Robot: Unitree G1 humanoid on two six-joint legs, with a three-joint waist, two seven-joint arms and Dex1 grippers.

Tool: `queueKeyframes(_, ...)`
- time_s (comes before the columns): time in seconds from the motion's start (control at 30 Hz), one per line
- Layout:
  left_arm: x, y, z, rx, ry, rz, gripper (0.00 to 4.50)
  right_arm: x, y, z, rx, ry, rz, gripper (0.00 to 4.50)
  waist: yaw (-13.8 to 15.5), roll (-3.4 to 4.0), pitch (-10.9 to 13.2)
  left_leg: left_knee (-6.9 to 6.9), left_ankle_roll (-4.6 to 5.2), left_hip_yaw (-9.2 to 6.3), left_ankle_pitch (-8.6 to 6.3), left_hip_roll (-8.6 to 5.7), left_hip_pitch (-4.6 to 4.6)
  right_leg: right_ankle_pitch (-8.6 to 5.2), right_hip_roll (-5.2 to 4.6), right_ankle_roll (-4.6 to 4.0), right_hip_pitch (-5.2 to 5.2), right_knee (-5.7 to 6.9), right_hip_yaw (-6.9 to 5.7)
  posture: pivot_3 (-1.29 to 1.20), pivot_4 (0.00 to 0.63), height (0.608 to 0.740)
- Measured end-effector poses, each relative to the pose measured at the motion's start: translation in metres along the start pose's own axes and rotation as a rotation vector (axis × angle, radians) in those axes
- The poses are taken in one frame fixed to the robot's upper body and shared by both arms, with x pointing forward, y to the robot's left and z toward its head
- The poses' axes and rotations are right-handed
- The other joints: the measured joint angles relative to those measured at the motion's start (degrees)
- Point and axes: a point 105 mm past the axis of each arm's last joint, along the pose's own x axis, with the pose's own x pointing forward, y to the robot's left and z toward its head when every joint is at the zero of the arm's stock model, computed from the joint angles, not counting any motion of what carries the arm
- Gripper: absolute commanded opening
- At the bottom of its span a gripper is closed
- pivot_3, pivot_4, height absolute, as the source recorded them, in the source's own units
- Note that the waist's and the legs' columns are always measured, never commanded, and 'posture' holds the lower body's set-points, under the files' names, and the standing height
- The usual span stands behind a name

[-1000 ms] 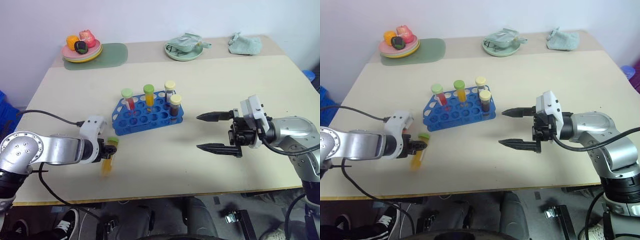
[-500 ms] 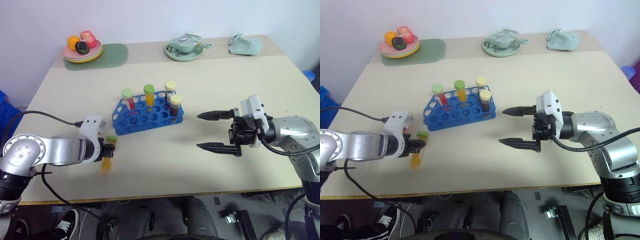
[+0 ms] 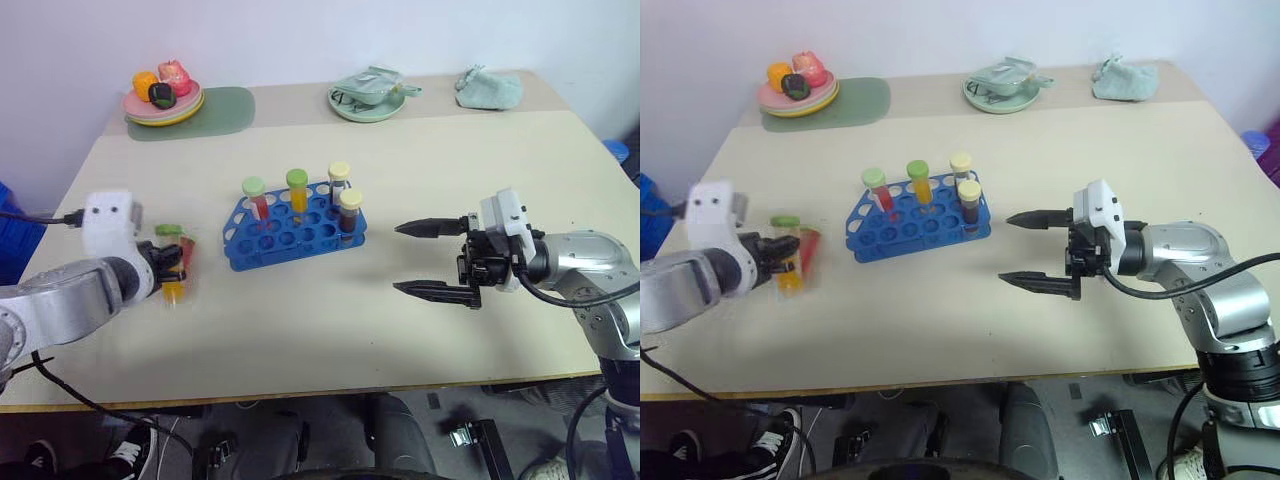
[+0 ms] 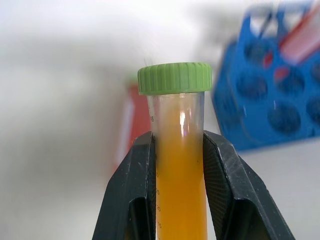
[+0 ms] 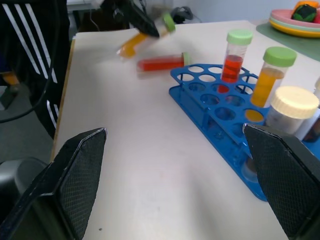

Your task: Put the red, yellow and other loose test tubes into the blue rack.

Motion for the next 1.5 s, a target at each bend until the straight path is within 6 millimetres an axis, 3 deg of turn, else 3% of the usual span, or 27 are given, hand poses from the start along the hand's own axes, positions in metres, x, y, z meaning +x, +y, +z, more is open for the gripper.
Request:
queueKeyframes(0.17,-0.004,-0.004,0.018,0.185,-0.210,-0.110,0.76,0.003,-0.002,0.002,-0.018,-0.018,0.002,4.50,0.1,-0.06,0.0,0.01,0.01,0.16,0.00,0.01,-0.02,0.00,0.01,0.00,0.03,-0.06,-0.01,0.00,0.150,0.740)
queueKeyframes(0.37,-0.012,-0.029,0.055,0.314,-0.603,-0.394,0.76,0.005,-0.006,0.001,-0.029,-0.016,-0.014,4.50,0.0,-0.06,0.0,0.02,0.04,0.18,-0.01,0.04,-0.05,0.03,0.02,-0.01,0.07,-0.21,-0.04,0.00,0.150,0.740)
queueKeyframes(0.5,-0.010,-0.045,0.060,0.407,-0.733,-0.553,0.76,0.005,-0.008,0.000,-0.031,-0.012,-0.029,4.50,0.0,-0.06,0.0,0.04,0.09,0.14,-0.03,0.05,-0.08,0.07,0.02,-0.03,0.10,-0.35,-0.08,0.00,0.150,0.740)
queueKeyframes(0.63,0.013,-0.057,0.057,0.430,-0.778,-0.627,0.76,0.004,-0.009,-0.001,-0.032,-0.009,-0.047,4.50,0.0,-0.08,0.0,0.08,0.10,0.09,-0.03,0.05,-0.11,0.20,0.02,0.02,0.21,-0.57,-0.17,0.00,0.150,0.740)
queueKeyframes(0.87,0.052,-0.098,0.039,0.513,-0.781,-0.749,0.76,0.001,-0.010,0.000,-0.030,-0.007,-0.080,4.50,0.0,-0.10,0.0,0.11,0.14,0.09,-0.04,0.05,-0.19,0.31,0.03,0.10,0.22,-0.78,-0.20,0.00,0.150,0.740)
queueKeyframes(1.2,0.061,-0.139,0.017,0.544,-0.795,-0.866,0.76,-0.006,-0.007,-0.002,-0.014,0.003,-0.133,4.50,0.0,-0.10,0.0,0.15,0.16,0.09,-0.04,0.05,-0.19,0.32,0.03,0.13,0.23,-0.78,-0.19,0.00,0.150,0.740)
queueKeyframes(1.5,0.071,-0.154,0.000,0.632,-0.834,-0.830,0.76,-0.018,-0.006,-0.001,0.000,0.028,-0.172,4.50,0.0,-0.11,0.0,0.16,0.17,0.10,-0.04,0.05,-0.19,0.34,0.02,0.14,0.24,-0.80,-0.19,0.00,0.150,0.740)
